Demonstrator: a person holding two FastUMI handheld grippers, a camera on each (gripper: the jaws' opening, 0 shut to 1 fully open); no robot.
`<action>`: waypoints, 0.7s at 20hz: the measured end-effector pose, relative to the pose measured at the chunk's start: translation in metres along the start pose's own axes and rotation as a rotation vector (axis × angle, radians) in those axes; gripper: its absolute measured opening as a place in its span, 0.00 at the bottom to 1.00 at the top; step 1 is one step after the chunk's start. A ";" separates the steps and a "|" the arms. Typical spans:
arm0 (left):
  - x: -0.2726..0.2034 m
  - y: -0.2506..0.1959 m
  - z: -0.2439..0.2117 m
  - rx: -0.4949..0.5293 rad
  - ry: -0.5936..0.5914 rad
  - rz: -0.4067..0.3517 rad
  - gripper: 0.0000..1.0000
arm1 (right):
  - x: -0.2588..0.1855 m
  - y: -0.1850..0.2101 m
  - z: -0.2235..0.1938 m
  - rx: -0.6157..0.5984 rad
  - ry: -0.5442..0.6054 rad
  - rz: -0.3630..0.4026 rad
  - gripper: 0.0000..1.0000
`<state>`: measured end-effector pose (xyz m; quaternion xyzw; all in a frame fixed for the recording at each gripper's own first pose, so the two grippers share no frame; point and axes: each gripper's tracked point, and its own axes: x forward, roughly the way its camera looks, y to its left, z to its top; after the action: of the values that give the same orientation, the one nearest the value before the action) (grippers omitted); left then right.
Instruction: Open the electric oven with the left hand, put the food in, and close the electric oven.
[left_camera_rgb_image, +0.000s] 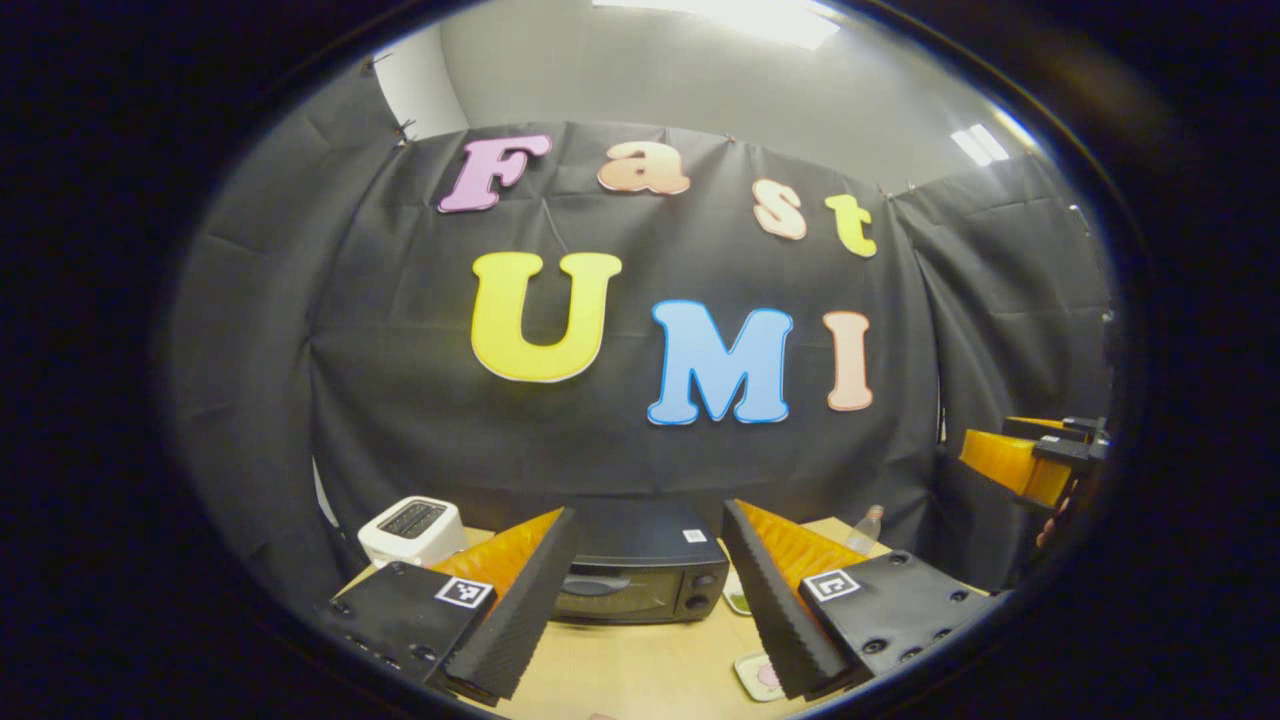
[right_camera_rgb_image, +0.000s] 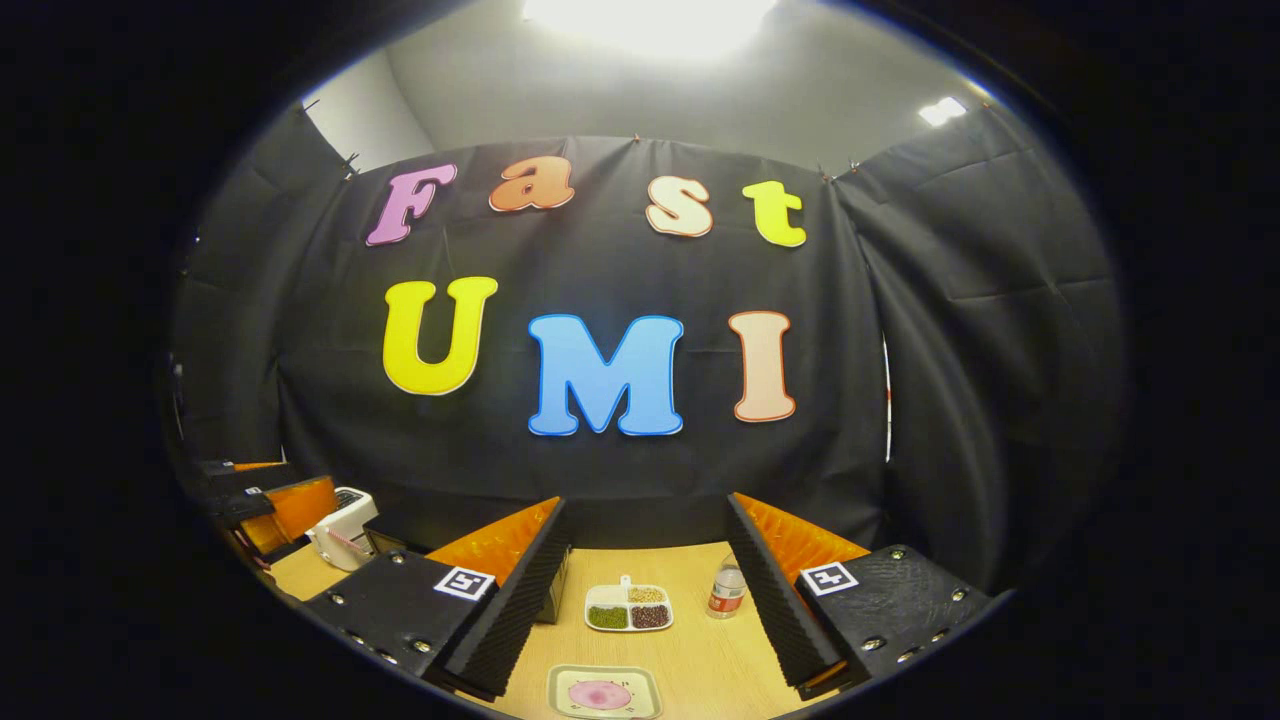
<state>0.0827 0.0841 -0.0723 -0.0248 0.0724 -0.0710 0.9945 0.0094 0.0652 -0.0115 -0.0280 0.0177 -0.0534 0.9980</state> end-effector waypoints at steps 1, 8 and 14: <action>0.012 0.004 -0.008 0.004 0.023 0.003 0.94 | 0.001 0.002 -0.003 -0.004 0.008 0.006 0.95; 0.111 0.029 -0.105 -0.006 0.274 0.020 1.00 | 0.021 -0.012 -0.022 -0.019 0.054 0.030 0.95; 0.171 0.062 -0.170 0.008 0.392 0.049 0.97 | 0.037 -0.028 -0.042 -0.026 0.102 0.013 0.96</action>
<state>0.2338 0.1141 -0.2677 -0.0048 0.2650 -0.0503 0.9629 0.0420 0.0312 -0.0532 -0.0381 0.0696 -0.0483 0.9957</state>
